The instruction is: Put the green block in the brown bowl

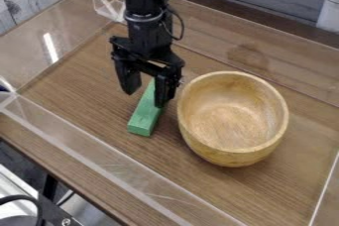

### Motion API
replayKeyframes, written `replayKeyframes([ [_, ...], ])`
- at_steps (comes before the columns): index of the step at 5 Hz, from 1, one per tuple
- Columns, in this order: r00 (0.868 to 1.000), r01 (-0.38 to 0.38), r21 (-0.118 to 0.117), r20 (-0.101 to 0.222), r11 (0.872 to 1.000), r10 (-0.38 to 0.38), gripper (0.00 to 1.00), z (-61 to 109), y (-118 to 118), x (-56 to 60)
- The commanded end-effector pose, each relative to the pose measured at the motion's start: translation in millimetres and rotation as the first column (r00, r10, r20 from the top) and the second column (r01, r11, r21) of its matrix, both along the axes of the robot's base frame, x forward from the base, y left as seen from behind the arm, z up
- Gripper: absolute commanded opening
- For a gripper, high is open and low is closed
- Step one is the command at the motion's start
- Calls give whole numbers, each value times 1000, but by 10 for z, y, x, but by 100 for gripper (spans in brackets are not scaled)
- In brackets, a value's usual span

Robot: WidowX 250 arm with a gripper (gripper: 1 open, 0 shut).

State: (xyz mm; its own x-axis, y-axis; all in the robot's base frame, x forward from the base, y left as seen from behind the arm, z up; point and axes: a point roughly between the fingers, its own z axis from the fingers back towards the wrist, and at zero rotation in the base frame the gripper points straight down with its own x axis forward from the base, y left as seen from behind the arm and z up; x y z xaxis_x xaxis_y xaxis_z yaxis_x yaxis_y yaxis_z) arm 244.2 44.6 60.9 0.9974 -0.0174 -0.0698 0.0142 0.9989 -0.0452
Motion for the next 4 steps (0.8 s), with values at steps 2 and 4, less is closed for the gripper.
replayKeyframes([
  [2,999,-13,1,42,1000,13,100,4,42,69],
  [4,997,-29,-15,70,999,30,100,55,83,103],
])
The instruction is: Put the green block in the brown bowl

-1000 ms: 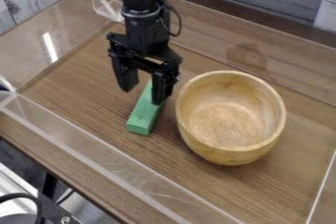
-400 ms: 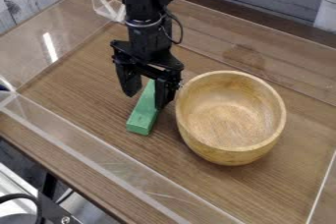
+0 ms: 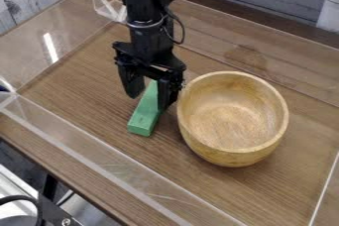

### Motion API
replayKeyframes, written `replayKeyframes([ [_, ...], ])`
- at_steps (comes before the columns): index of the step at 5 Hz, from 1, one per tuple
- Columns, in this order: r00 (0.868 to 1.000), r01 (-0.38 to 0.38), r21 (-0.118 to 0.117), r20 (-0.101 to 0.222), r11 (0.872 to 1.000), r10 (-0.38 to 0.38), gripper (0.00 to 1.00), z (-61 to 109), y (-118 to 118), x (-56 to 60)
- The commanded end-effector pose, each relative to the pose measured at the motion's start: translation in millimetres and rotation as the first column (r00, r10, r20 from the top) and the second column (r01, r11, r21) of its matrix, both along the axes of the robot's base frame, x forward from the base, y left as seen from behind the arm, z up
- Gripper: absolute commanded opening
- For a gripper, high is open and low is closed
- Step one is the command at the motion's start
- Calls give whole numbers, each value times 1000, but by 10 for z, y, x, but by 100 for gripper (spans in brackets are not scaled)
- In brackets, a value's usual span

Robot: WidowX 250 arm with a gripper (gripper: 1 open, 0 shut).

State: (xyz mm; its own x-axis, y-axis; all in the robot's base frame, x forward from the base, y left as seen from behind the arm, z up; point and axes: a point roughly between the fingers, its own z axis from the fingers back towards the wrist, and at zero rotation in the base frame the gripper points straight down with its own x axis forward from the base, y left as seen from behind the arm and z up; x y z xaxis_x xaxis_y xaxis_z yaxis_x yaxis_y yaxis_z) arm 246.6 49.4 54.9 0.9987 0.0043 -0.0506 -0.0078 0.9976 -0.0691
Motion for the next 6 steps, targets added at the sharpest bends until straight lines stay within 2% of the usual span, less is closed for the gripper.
replayKeyframes([
  [1,998,-16,5,65,1000,16,100,150,62,93],
  [3,996,-31,0,86,1000,31,100,188,105,117],
  [6,995,-44,-3,92,999,44,100,173,110,139],
])
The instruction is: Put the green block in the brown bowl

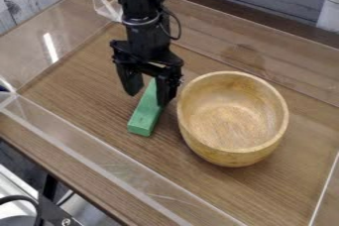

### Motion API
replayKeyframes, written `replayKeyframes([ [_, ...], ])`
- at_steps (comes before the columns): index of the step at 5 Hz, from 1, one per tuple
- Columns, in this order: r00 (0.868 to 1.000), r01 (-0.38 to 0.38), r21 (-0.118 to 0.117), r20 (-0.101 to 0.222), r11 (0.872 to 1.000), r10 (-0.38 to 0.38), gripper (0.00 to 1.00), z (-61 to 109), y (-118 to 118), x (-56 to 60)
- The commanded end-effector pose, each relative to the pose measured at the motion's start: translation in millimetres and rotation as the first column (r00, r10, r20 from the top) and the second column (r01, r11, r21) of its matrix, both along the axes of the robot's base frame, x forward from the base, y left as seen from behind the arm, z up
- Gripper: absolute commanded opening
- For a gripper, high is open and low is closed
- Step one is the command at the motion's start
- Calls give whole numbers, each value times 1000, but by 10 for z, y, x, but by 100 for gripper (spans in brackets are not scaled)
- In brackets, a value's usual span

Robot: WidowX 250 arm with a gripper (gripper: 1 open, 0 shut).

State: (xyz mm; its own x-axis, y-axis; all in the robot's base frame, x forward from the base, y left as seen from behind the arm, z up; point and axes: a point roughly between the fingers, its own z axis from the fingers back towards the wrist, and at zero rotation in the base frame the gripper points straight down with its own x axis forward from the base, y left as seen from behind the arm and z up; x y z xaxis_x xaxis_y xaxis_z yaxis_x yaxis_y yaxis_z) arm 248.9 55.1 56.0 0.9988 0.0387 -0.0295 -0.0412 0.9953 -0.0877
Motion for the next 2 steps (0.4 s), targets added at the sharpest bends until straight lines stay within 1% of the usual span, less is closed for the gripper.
replayKeyframes([
  [1,998,-16,24,55,1000,14,100,89,55,116],
  [2,999,-22,31,39,999,20,100,11,58,116],
])
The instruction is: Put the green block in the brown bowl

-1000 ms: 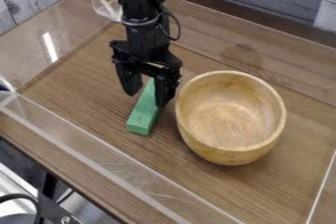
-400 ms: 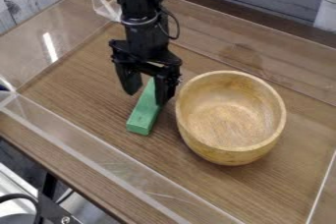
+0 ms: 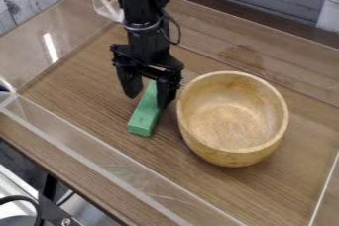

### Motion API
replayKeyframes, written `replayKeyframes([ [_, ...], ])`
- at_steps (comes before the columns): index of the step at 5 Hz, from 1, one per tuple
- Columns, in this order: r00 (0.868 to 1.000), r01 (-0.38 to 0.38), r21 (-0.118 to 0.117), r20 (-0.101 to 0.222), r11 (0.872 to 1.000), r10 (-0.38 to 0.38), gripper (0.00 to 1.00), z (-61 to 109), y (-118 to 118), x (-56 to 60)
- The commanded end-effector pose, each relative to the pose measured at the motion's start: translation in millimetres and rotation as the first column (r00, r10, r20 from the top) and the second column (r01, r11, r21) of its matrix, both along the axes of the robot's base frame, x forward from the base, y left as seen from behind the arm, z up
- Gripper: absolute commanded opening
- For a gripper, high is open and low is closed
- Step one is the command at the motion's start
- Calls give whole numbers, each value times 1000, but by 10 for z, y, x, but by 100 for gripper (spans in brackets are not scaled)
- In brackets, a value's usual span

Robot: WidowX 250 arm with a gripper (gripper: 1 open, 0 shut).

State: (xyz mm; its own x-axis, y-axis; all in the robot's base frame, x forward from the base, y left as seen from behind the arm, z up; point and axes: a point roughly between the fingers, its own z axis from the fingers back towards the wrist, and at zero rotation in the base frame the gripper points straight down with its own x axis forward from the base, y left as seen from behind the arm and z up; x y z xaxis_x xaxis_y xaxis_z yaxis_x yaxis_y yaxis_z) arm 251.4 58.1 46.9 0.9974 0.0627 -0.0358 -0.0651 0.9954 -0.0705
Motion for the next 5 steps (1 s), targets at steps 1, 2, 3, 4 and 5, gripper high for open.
replayKeyframes([
  [1,1000,-3,20,32,1000,2,100,36,30,94],
  [2,1000,-9,23,21,1000,9,100,-23,34,100],
  [3,1000,-15,25,15,1000,15,100,-53,37,108],
  [4,1000,-21,26,8,999,21,100,-81,39,115],
  [5,1000,-26,26,4,999,26,0,-112,42,120],
])
